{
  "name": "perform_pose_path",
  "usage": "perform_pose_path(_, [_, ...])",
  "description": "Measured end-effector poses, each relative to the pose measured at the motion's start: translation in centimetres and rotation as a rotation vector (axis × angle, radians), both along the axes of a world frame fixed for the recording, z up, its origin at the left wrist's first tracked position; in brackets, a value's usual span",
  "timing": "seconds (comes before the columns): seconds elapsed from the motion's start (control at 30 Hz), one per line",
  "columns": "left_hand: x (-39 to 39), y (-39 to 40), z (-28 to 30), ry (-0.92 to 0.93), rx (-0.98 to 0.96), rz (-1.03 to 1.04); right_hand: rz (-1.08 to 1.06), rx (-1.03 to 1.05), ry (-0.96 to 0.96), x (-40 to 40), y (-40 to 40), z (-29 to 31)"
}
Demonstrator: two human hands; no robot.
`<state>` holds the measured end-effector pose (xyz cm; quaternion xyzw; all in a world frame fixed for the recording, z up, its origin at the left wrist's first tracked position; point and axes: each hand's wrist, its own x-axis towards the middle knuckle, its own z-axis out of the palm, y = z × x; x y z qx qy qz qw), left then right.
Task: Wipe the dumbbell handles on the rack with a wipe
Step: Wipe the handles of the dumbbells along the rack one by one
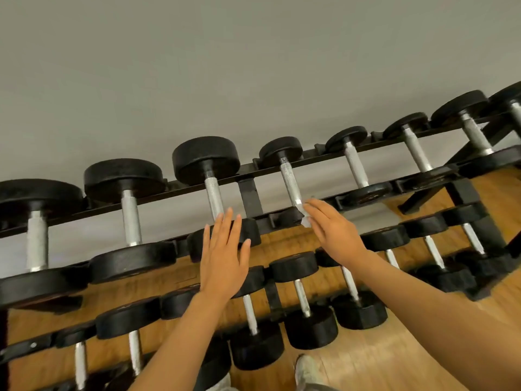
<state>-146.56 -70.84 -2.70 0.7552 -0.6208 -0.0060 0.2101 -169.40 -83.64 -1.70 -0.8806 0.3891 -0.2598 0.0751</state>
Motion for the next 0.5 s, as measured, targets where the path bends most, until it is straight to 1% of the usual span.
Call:
perform_pose_path(0.17, [-0.9, -0.3, -1.4, -0.096, 0.060, 0.091, 0.054, 0.123, 0.058, -1.1, -2.7, -3.3])
perform_pose_path(0.27, [-1.0, -0.3, -1.8, -0.121, 0.065, 0.098, 0.091, 0.114, 0.141, 0.0, -3.4, -5.0])
perform_pose_path(0.33, [-1.0, -0.2, -1.9, -0.124, 0.044, 0.100, 0.114, 0.045, 0.207, 0.8, -4.0, -5.2])
perform_pose_path(0.37, [-1.0, -0.2, -2.0, -0.126, 0.029, 0.102, 0.120, -0.025, 0.264, 1.1, -4.3, -5.3])
perform_pose_path(0.43, [-1.1, -0.3, -2.1, -0.133, -0.002, 0.105, 0.149, -0.139, 0.408, 1.9, -5.0, -5.2])
perform_pose_path(0.5, [-1.3, -0.4, -2.3, -0.148, -0.041, 0.119, 0.246, -0.238, 0.598, 3.2, -4.7, -4.7])
